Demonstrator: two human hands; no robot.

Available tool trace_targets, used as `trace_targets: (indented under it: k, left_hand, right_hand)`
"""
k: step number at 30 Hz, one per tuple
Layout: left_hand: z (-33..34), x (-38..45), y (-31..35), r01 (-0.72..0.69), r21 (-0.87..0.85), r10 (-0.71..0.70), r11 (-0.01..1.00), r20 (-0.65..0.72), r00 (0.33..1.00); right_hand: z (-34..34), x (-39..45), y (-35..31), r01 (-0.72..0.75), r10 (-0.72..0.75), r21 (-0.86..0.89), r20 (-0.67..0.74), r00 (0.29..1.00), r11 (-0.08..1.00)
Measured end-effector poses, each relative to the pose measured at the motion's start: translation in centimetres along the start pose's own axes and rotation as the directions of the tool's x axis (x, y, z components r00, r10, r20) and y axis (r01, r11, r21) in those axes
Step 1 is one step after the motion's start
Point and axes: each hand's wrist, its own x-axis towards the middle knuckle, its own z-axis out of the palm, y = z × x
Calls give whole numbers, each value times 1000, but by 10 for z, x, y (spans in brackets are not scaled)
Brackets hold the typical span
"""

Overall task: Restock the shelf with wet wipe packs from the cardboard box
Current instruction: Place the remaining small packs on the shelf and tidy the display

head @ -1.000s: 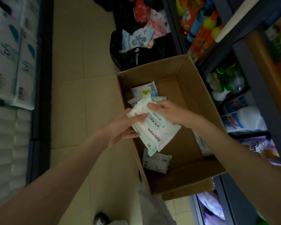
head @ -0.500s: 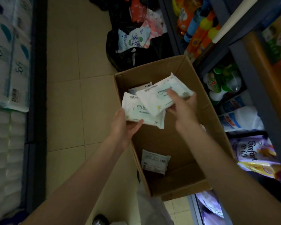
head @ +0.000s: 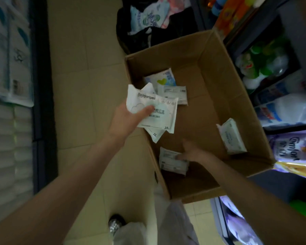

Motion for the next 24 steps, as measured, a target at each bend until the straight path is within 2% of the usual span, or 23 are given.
trace_targets:
  k: [1,3,5,6,7,8,10,11,12,13,15,16,17,18,20,22,24]
  left_hand:
    - [2,0,-6,-11,21,11,1000,-27,1000]
    - [5,2,-14,-27,7,27,1000,-67,997]
    - [5,5,-22,0,-40,-3,999,-84,996]
    - [4,5,-26,22,-38,-26,999,-101,995]
    - [4,4,-30,44,-22,-47,999,-126,991]
    - [4,3,-33,64,-11,-65,998,-157,985]
    - [6,-2,-33,89,-40,-96,995,-234,968]
    - [6,-6,-28,102,-79,-119,992,-260,958]
    - [6,-11,-19,112,-127,-142,986,-268,953]
    - [5,-16,-8,115,-180,-160,977,-259,953]
    - [1,-27,19,103,-279,-167,955,-215,962]
    - [-3,-34,34,90,-316,-156,945,-189,970]
    - [-8,-43,49,70,-343,-133,937,-164,977]
    - [-17,-52,63,40,-364,-102,931,-152,983]
    - [-46,-71,84,-28,-391,-40,920,-165,986]
    - [-89,-96,99,-103,-382,28,919,-197,980]
    - [-135,-129,111,-167,-356,86,920,-232,969]
  right_hand:
    - [17,10,3,18,-14,-229,19,1000,973]
    - [43,26,1,48,-99,-567,-60,993,822]
    - [52,34,-3,65,-169,-697,-81,982,714]
    - [50,35,-6,76,-167,-696,-64,984,714]
    - [44,36,-8,72,-161,-646,-79,984,760]
    - [30,32,-12,43,-136,-520,-141,981,853]
    - [-16,15,-25,55,-85,-99,-324,942,993]
    - [-45,-2,-37,148,-103,86,-397,912,985]
    - [-74,-22,-52,266,-164,152,-480,862,952]
    - [-101,-47,-71,377,-268,75,-578,771,923]
    - [-138,-100,-114,528,-528,-232,-670,522,817]
    - [-145,-129,-137,549,-621,-359,-662,420,754]
    - [-147,-154,-157,564,-702,-454,-610,367,689]
    - [-145,-178,-175,583,-779,-530,-521,350,616]
    - [-134,-216,-205,611,-857,-610,-274,436,505]
    - [-127,-246,-231,662,-858,-596,-96,504,456]
    - [-117,-272,-259,723,-883,-555,-48,466,412]
